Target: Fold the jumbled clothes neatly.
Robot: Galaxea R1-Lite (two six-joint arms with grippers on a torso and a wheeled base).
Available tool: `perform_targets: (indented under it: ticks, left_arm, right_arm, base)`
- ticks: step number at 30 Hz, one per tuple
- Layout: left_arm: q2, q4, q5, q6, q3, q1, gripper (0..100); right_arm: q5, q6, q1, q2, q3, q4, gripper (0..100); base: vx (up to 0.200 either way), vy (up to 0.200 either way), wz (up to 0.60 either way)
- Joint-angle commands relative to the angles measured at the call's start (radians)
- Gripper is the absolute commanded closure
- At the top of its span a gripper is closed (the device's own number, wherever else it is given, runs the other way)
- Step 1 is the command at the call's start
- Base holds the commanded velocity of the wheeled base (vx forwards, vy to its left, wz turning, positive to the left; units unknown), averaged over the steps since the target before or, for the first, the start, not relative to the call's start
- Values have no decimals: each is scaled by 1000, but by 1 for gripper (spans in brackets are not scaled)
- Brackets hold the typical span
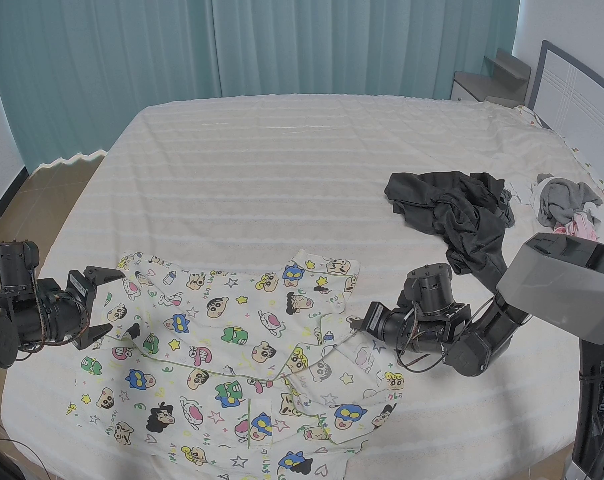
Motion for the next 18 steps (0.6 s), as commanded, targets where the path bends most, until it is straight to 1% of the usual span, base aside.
perform_targets:
  ticks: [1, 5, 8, 18]
  left_arm:
    - [5, 0, 0, 0, 0, 0, 0]
    - [5, 0, 0, 0, 0, 0, 0]
    - [5, 0, 0, 0, 0, 0, 0]
    - [8, 0, 0, 0, 5, 0, 0]
  right_arm:
    - [-16, -1, -11, 6, -37, -5, 100]
    - [-16, -1, -27, 11, -60, -5, 100]
    - [-28, -5, -46, 27, -80, -4, 100]
    - [-28, -17, -83, 58, -117, -5, 100]
  base:
    - [0, 0, 0]
    - [0, 0, 0]
    - [0, 0, 0]
    - [0, 0, 0]
